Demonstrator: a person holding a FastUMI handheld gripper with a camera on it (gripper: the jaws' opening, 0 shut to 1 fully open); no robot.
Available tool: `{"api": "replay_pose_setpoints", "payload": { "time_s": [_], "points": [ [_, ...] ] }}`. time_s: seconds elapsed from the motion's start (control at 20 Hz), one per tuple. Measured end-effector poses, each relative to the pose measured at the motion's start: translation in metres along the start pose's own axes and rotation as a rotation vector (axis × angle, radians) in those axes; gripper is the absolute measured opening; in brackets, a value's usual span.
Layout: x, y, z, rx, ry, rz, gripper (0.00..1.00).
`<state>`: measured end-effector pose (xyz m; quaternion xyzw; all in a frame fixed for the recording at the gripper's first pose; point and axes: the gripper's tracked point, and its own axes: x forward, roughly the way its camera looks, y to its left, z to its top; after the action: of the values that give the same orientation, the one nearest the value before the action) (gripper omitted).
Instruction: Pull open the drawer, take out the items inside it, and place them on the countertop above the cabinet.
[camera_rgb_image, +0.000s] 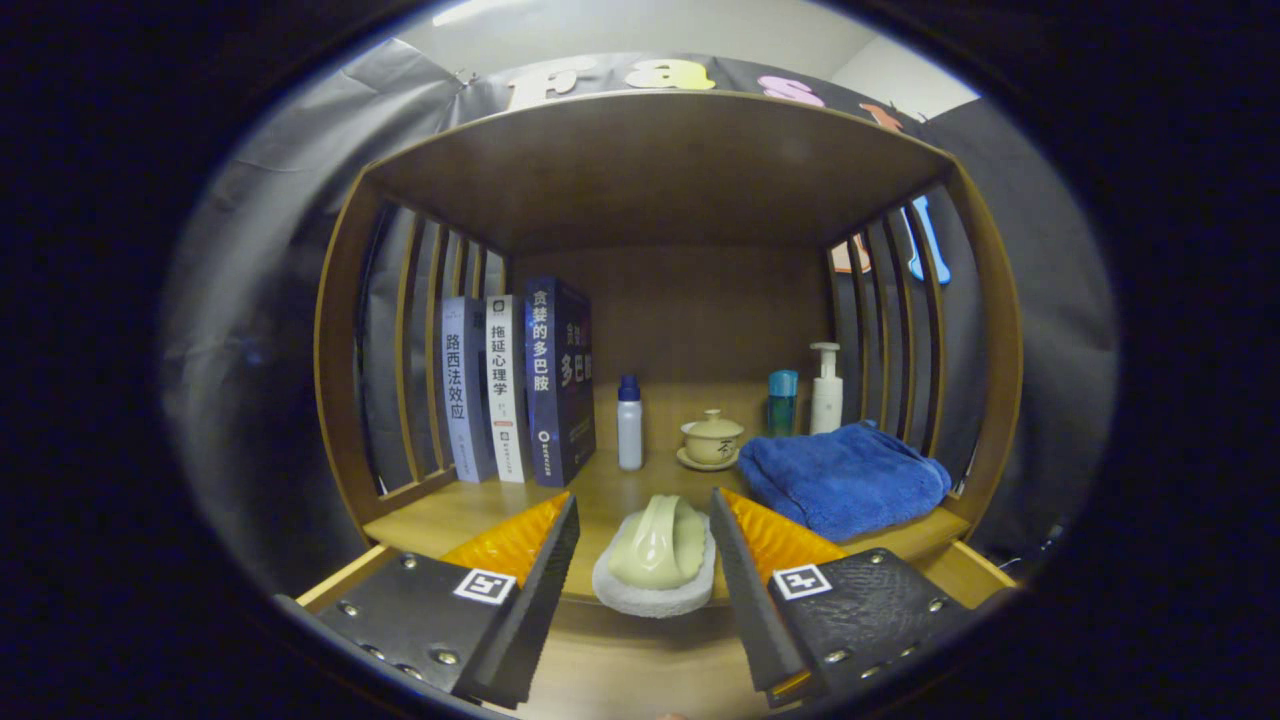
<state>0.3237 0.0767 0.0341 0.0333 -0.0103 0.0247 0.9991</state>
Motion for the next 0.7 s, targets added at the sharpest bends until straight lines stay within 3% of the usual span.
{"api": "replay_pose_setpoints", "payload": {
  "time_s": [0.7],
  "points": [
    [-0.0006,0.0017,0.0012,0.0,-0.007,0.006,0.78]
  ]
}}
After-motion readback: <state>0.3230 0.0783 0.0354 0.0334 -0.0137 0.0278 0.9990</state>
